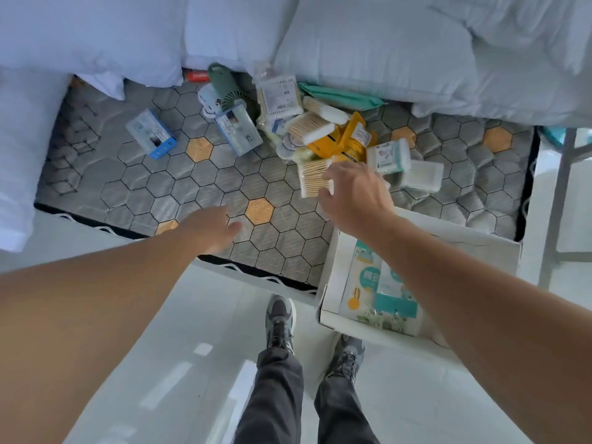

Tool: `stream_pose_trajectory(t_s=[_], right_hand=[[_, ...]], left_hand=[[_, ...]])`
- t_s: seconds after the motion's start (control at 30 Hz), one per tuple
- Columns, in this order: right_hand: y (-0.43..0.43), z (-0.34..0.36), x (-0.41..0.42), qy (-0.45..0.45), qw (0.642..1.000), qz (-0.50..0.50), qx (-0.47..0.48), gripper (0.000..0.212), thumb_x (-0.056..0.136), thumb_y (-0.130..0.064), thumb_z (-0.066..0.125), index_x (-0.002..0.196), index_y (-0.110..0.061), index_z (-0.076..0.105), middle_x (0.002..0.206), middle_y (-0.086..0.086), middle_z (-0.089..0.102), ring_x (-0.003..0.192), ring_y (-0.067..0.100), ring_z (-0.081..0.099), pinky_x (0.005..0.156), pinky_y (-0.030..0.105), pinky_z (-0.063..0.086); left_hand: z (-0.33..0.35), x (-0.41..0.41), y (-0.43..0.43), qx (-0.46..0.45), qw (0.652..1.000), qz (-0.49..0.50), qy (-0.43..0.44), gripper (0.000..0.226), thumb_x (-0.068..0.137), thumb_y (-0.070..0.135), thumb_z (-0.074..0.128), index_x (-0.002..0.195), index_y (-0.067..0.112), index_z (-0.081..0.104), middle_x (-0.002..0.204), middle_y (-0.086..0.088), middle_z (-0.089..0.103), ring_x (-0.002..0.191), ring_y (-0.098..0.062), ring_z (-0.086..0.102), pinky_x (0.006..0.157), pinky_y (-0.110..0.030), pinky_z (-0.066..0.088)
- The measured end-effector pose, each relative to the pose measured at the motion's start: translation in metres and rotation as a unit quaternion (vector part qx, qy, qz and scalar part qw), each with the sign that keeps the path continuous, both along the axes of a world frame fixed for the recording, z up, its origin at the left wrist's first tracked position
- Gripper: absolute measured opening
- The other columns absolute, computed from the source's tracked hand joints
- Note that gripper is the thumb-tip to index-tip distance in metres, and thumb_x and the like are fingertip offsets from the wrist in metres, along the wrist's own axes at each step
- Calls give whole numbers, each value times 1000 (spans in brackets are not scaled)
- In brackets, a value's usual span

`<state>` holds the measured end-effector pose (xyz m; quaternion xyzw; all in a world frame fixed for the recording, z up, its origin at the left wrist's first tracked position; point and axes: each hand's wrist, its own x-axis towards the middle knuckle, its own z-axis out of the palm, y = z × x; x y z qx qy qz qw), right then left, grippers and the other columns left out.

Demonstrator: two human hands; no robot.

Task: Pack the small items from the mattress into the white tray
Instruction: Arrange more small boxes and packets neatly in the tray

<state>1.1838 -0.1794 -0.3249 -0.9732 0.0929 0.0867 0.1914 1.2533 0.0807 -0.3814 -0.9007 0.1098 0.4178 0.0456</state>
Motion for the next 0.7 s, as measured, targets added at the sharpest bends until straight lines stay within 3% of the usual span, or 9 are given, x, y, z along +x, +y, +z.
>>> stream_pose_trajectory(t_s=[0.13,0.23,0.33,0.4,0.47,0.53,0.63,0.7], right_hand=[[39,-8,24,93,992,81,-7,26,93,-22,55,114,-11,65,113,6,65,108,28,60,82,36,43],[58,-20,34,196,974,116,19,37,94,-26,56,129,-15,58,128,7,59,116,28,57,93,43,51],[66,-34,42,250,959,130,16,42,93,-27,61,134,-16,55,138,8,51,121,28,54,94,44,52],[68,-43,47,257,959,117,-9,49,91,-27,64,137,-17,53,151,10,38,133,31,45,100,47,48],[69,-50,51,204,976,60,-54,54,88,-27,65,139,-18,49,156,11,29,140,33,36,105,50,43],[67,-57,56,125,988,-70,-54,60,84,-24,65,140,-20,44,152,13,30,137,35,35,104,49,42],[54,-69,67,151,933,-321,59,83,79,-24,75,148,-23,29,148,15,27,133,37,33,107,47,39],[44,-81,70,194,899,-377,108,93,77,-25,78,151,-22,22,146,17,30,131,39,38,109,47,39]], left_hand=[[1,4,1,-58,997,46,26,66,104,47,42,160,16,22,161,-8,34,148,-28,33,116,-42,31],[4,9,-3,-129,991,43,-1,65,103,40,50,158,18,25,163,-5,31,148,-27,33,117,-41,30],[6,21,-7,-166,984,52,-24,53,103,34,51,151,16,40,154,-9,44,137,-29,45,103,-37,39],[6,29,-11,-196,977,82,-24,38,101,31,51,134,13,56,137,-13,59,121,-32,58,90,-38,46],[4,39,-16,-236,961,143,-25,22,99,26,52,114,15,65,118,-12,67,105,-32,66,84,-39,53],[3,50,-22,-267,934,231,-51,22,99,23,54,115,16,68,108,-6,66,90,-26,66,71,-30,53],[-4,66,-34,-286,906,297,-94,23,97,21,56,115,12,67,105,-4,68,83,-23,64,68,-31,51],[-10,75,-45,-286,904,301,-101,23,95,21,60,114,12,68,103,-2,67,89,-21,64,72,-28,48]])
